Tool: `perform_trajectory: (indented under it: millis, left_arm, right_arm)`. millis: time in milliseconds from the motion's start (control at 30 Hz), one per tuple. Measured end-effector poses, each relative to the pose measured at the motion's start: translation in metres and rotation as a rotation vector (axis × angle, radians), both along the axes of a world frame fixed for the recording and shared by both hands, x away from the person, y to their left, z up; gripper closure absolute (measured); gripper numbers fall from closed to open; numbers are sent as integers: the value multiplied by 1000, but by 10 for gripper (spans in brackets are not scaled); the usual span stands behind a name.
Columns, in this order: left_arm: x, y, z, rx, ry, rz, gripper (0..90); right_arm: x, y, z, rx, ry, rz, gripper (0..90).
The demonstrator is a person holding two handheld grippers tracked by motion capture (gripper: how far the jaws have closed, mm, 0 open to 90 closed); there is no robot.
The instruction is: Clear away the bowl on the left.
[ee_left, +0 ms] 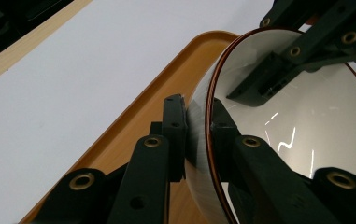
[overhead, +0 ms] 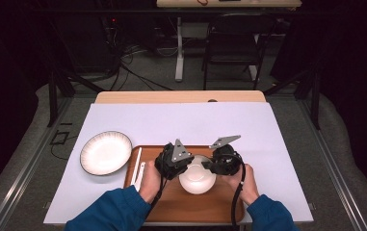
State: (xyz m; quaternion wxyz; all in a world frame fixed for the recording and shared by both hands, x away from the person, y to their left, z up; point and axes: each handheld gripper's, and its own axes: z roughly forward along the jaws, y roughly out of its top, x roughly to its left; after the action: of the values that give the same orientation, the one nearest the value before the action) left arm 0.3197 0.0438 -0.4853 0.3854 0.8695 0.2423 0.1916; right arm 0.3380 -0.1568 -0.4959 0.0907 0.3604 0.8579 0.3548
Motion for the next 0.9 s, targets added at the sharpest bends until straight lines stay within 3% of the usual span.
perform_trajectory:
  millis: [267,433,667,767,900]
  left_arm:
    - [2,3,-1,-38,38,-29,762]
    - [2,8,3,-48,57,-67,546]
    - [-2,21,15,-85,35,-93,267]
    - [-2,28,18,-90,35,-89,181]
    - [-1,38,19,-94,37,-68,145]
  right_arm:
    - [-1,-2,1,-5,-5,-15,813]
    - [0,-6,2,-23,-6,-29,814]
    - [1,-16,2,-37,2,-54,814]
    - [1,-20,2,-41,3,-59,814]
    - [2,-25,4,-43,6,-75,814]
